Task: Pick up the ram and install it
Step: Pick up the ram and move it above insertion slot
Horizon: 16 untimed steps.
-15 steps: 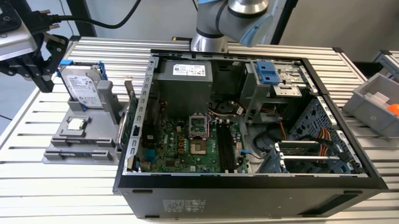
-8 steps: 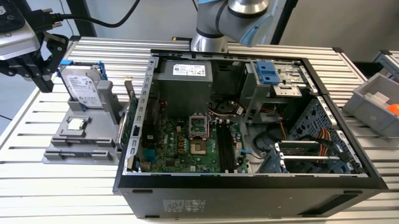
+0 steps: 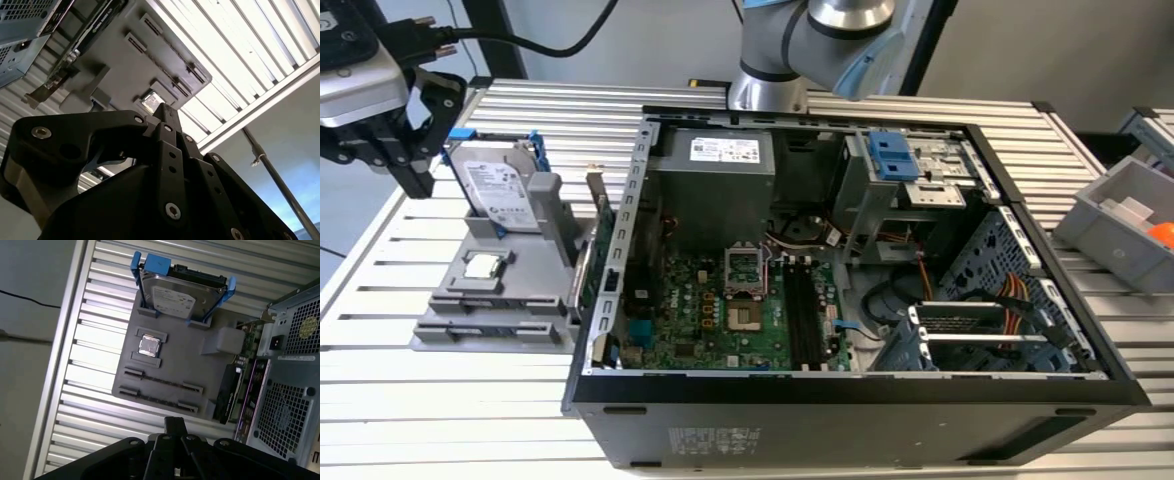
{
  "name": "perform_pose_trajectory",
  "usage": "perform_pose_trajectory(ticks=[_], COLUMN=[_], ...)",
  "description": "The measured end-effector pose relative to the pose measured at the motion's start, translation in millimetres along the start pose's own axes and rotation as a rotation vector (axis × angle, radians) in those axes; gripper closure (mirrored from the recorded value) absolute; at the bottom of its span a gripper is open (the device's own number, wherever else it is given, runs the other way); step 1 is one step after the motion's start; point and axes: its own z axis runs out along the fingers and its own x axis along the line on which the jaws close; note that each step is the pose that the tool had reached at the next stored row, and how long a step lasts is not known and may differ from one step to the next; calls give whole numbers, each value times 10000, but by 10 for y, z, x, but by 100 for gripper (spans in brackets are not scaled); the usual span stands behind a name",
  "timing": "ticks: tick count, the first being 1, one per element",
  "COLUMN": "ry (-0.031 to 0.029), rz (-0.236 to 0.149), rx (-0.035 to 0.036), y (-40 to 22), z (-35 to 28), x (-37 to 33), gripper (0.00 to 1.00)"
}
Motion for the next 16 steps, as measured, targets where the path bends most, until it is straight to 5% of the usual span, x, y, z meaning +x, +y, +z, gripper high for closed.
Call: perform_pose_trajectory(ticks=[16], ry=[26], rz=[-550], rx=[0], y=[1], z=[0], x=[-1], gripper=[100])
